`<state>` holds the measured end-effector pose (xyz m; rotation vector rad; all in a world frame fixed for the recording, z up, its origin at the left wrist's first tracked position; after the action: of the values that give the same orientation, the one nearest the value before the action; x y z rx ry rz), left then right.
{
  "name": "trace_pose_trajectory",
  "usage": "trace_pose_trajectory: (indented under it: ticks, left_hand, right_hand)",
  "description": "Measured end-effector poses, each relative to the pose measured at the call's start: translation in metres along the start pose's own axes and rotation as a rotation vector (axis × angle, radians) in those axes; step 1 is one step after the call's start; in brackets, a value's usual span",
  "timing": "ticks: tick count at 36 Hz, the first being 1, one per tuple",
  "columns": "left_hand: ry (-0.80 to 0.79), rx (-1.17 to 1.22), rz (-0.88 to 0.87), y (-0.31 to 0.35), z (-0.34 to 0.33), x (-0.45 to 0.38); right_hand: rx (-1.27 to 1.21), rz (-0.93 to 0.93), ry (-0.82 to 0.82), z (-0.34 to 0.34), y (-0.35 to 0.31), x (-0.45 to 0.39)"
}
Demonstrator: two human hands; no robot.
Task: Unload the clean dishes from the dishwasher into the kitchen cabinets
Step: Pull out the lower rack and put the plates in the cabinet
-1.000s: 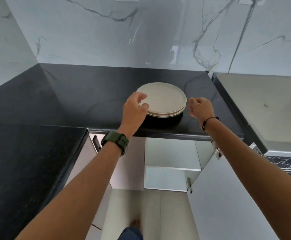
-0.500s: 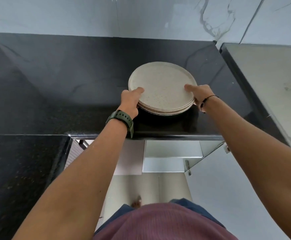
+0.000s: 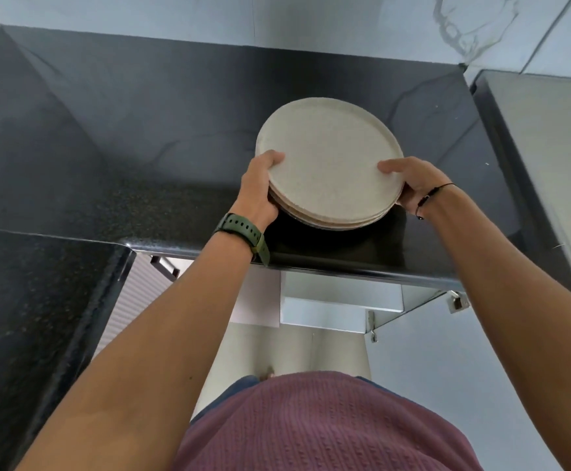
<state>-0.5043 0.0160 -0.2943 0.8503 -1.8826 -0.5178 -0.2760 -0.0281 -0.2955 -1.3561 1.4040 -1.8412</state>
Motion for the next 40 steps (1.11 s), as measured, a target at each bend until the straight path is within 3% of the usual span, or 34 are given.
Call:
trace_pose_trajectory:
  ticks: [5,10,23,34,40]
  left_hand:
    - [-0.144,0.123,-0.023,-0.022,-0.008,0.023]
    - [-0.092,0.180,-0.094,-0.049,0.005,0.052]
    - [-0.140,0.300,-0.222,-0.108,0.046,0.130]
    - [-0.193,0.288,-0.196,-0.158,0.115,0.199]
    - [-0.178,0.345,-0.096,-0.198,0.142,0.225]
  right_hand:
    - [-0.058,0.068,-0.013,0.003,0.005,0.015]
    - [-0.070,0.135,-0.066,0.004,0.014,0.039]
    - [0.056,0.225,-0.131,-0.006,0.048,0.124]
    - [0.124,0.345,0.096,0.002,0.103,0.227]
    - [0.262,0.437,0.184,0.010,0.133,0.272]
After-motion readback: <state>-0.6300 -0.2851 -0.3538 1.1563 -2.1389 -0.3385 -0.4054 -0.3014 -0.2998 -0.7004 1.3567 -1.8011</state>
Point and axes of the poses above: each hand's wrist, its own x-axis away from the middle knuckle, its own z-axis out of the back of the hand, y = z × x, the point moved 8 cm from there along -x, towards the middle knuckle, and after that the axes turned 8 degrees about z, right-handed, at the moved point
